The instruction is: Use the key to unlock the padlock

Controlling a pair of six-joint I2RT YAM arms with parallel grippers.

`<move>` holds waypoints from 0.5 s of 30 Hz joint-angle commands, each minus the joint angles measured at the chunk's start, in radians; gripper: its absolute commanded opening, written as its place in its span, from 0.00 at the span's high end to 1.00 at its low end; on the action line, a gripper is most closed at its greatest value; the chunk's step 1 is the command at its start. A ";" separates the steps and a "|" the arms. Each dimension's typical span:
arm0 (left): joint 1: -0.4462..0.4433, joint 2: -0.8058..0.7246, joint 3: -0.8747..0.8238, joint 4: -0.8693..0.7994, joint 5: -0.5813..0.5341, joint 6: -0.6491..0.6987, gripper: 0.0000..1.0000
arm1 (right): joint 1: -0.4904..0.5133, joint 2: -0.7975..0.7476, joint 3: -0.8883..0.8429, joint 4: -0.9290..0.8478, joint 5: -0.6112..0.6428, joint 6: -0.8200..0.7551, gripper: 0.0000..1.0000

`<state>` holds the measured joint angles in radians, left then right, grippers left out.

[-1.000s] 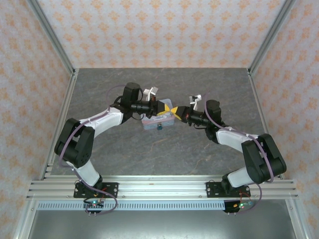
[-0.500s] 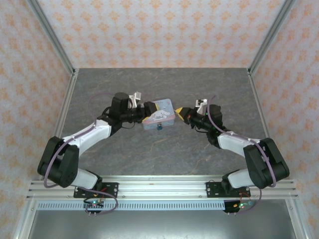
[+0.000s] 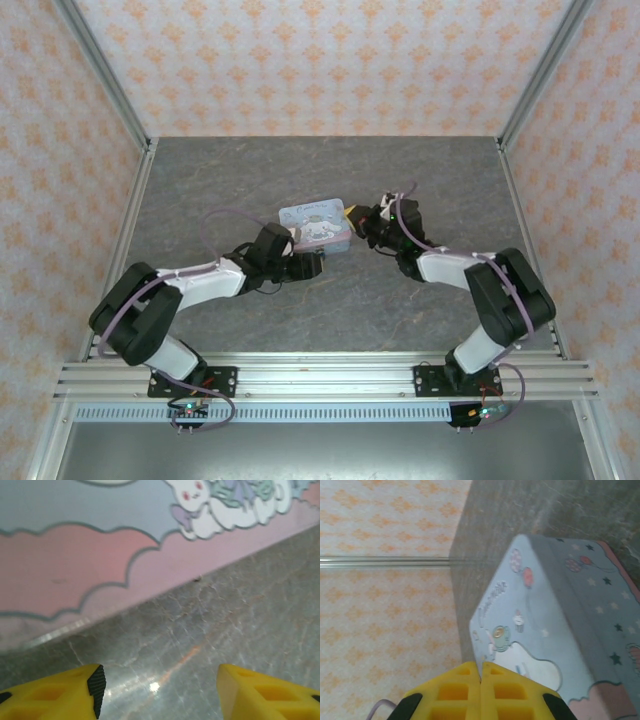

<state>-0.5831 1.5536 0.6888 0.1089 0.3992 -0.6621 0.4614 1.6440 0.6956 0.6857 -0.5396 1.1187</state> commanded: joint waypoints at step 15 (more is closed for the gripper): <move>-0.076 0.191 0.020 0.270 -0.308 0.210 0.48 | 0.014 0.111 0.016 0.133 0.037 0.041 1.00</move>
<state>-0.6544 1.7027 0.6945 0.3088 0.2020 -0.5175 0.4709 1.7462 0.7025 0.7662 -0.5190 1.1530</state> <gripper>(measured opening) 0.526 0.040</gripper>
